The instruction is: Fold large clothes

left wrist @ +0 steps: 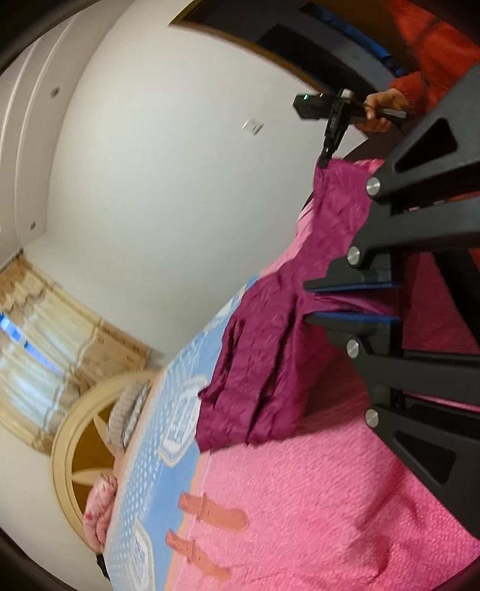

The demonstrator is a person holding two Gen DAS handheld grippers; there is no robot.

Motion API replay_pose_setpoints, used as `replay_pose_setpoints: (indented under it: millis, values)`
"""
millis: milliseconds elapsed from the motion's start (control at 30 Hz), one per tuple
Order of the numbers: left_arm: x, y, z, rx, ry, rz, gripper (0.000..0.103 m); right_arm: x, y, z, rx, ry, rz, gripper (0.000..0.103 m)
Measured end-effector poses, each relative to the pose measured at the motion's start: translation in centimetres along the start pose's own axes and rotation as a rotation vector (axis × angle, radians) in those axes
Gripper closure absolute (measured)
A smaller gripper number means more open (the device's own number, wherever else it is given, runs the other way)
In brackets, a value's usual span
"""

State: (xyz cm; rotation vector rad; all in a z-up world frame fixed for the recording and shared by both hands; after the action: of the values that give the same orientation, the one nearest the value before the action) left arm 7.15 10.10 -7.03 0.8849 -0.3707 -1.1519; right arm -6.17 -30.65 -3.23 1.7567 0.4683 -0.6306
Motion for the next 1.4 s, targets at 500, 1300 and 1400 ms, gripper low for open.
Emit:
replay_pose_setpoints:
  millis: [500,1300,1400]
  values:
    - [3.6,11.0,-9.4,-0.13,0.16,0.078,0.097,10.4,14.9,-3.7,-0.044,-0.042,0.04,0.099]
    - [-2.6,9.4,-11.1,0.063,0.211,0.092,0.013,30.7,18.1,0.2,0.145,-0.146,-0.146,0.094]
    - [1.9,9.4,-12.1,0.062,0.188,0.016,0.012,30.2,18.7,1.4,0.323,0.005,-0.157,0.058]
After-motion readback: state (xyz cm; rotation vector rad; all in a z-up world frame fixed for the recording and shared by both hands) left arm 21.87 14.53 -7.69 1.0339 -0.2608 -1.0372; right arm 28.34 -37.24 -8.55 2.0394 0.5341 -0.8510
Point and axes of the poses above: each gripper's, at about its wrist camera, not at the fingertips, and x roughly the way its jaws point, z to its right, y to its top, the point moved 7 cm from there along x, roughly the way its jaws point, and after that the axes turned 14 degrees about -y, right-handed, at the moved point
